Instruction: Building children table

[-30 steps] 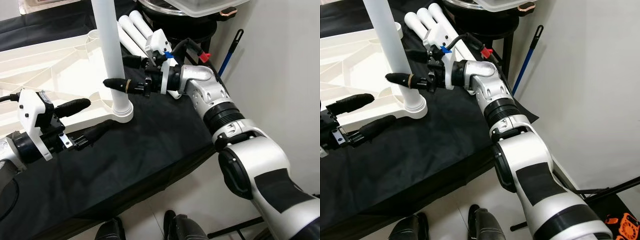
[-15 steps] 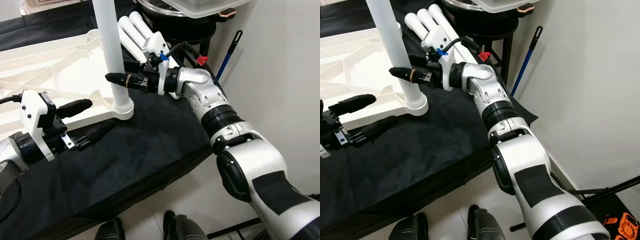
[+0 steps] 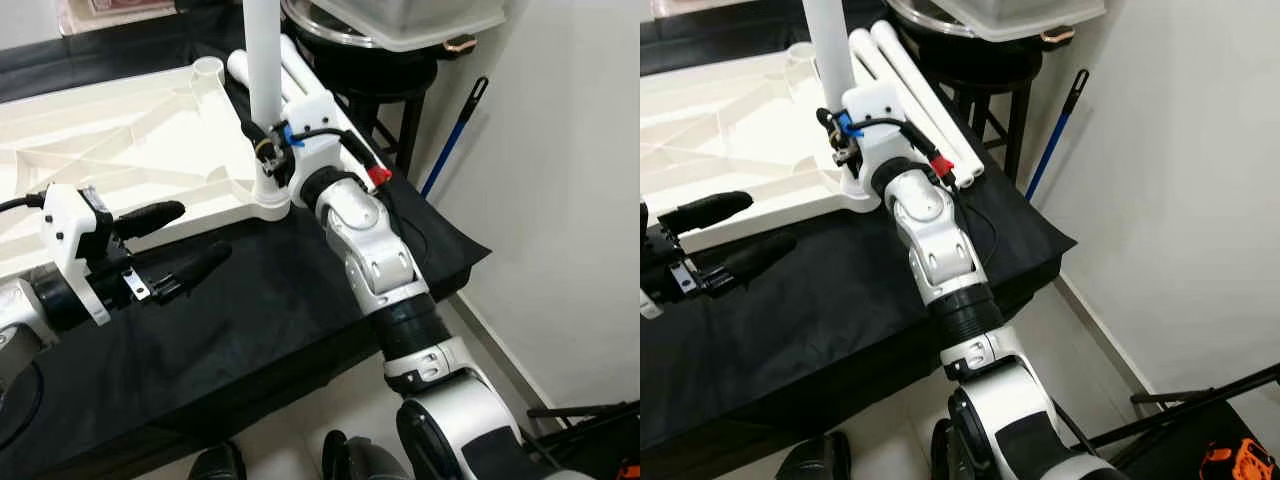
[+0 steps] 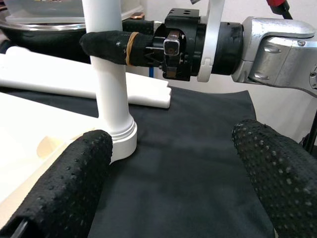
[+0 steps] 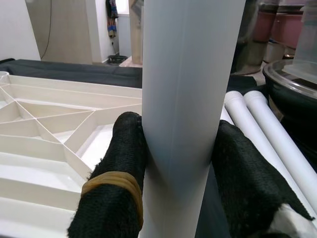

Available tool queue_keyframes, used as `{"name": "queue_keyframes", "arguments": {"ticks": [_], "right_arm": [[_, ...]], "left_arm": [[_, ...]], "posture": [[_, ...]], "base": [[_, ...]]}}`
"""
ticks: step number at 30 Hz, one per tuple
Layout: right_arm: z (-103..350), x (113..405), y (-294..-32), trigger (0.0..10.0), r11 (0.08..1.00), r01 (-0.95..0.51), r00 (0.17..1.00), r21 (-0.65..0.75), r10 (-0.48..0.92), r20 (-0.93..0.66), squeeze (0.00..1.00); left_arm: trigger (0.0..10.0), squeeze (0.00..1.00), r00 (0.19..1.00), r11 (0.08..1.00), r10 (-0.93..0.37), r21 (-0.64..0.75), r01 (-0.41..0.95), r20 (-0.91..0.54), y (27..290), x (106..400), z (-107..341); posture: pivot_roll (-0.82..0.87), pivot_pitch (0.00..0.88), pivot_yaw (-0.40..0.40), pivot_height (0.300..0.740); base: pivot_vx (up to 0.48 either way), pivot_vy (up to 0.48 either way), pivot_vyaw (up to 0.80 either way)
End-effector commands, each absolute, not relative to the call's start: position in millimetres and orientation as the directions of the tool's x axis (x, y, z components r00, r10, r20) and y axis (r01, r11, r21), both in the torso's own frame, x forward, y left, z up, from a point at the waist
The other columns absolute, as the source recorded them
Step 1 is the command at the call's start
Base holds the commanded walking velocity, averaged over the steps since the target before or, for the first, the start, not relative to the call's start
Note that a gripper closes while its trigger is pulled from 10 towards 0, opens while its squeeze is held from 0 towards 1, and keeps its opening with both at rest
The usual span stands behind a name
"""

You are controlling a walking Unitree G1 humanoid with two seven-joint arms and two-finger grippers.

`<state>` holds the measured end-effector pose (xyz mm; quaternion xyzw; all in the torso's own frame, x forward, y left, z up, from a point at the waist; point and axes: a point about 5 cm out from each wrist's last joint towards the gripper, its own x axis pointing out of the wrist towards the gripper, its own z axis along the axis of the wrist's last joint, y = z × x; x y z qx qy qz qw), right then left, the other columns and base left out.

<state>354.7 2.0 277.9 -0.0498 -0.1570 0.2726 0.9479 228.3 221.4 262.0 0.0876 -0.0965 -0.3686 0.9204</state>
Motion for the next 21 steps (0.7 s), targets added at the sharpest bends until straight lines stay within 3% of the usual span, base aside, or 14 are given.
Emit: {"name": "queue_keyframes", "arguments": {"ticks": [1,6,7,11,12,13,14,17,21], "right_arm": [[272.5,337.9,28.8,0.0,0.812,-0.571,0.765,-0.121,0.58,0.279,0.0],[279.0,333.4,25.9,0.0,0.831,-0.542,0.783,-0.127,0.555,0.281,0.0],[281.6,333.3,23.7,10.0,0.824,-0.551,0.778,-0.131,0.564,0.277,0.0],[293.1,333.3,16.3,10.0,0.756,-0.651,0.714,-0.066,0.64,0.285,0.0],[294.8,334.5,11.5,10.0,0.73,-0.682,0.694,-0.042,0.664,0.277,0.81],[294.8,334.5,11.5,10.0,0.73,-0.682,0.694,-0.042,0.664,0.277,0.81],[297.3,336.0,3.8,10.0,0.687,-0.726,0.656,-0.036,0.707,0.264,1.0],[301.9,338.6,-3.6,10.0,0.651,-0.759,0.625,-0.017,0.735,0.262,1.0],[316.4,343.4,-22.8,10.0,0.549,-0.829,0.509,-0.111,0.821,0.26,1.0]], "left_arm": [[10.0,0.0,0.706,0.707,-0.7,0.241,0.665,0.109,220.8,227.7,261.2],[10.0,0.0,0.705,0.708,-0.7,0.246,0.663,0.114,220.8,228.2,262.5],[10.0,0.0,0.705,0.708,-0.7,0.243,0.663,0.114,220.8,228.3,261.7],[10.0,0.0,0.704,0.707,-0.701,0.239,0.666,0.114,220.8,228.1,260.5],[10.0,0.0,0.703,0.706,-0.703,0.239,0.667,0.113,220.7,228.1,260.7],[10.0,0.0,0.703,0.706,-0.703,0.239,0.667,0.113,220.7,228.1,260.7],[10.0,0.0,0.701,0.704,-0.704,0.24,0.668,0.112,220.6,228.0,260.9],[10.0,0.0,0.7,0.702,-0.706,0.241,0.67,0.111,220.4,227.8,261.1],[10.0,0.0,0.7,0.701,-0.706,0.24,0.671,0.108,220.4,227.5,260.7]], "posture": [[0.1,0.207,-0.103,0.74],[0.1,0.207,-0.103,0.74],[0.09,0.204,-0.104,0.74],[0.09,0.205,-0.099,0.74],[0.09,0.206,-0.1,0.74],[0.09,0.206,-0.1,0.74],[0.09,0.208,-0.1,0.74],[0.09,0.208,-0.1,0.74],[0.09,0.213,-0.1,0.74]], "base": [[0.0,0.0,0.0],[0.0,0.0,0.0],[0.0,0.0,0.0],[0.0,0.0,0.0],[0.0,0.0,0.0],[0.0,0.0,0.0],[0.0,0.0,0.0],[0.0,0.0,0.0],[0.0,0.0,0.0]]}}
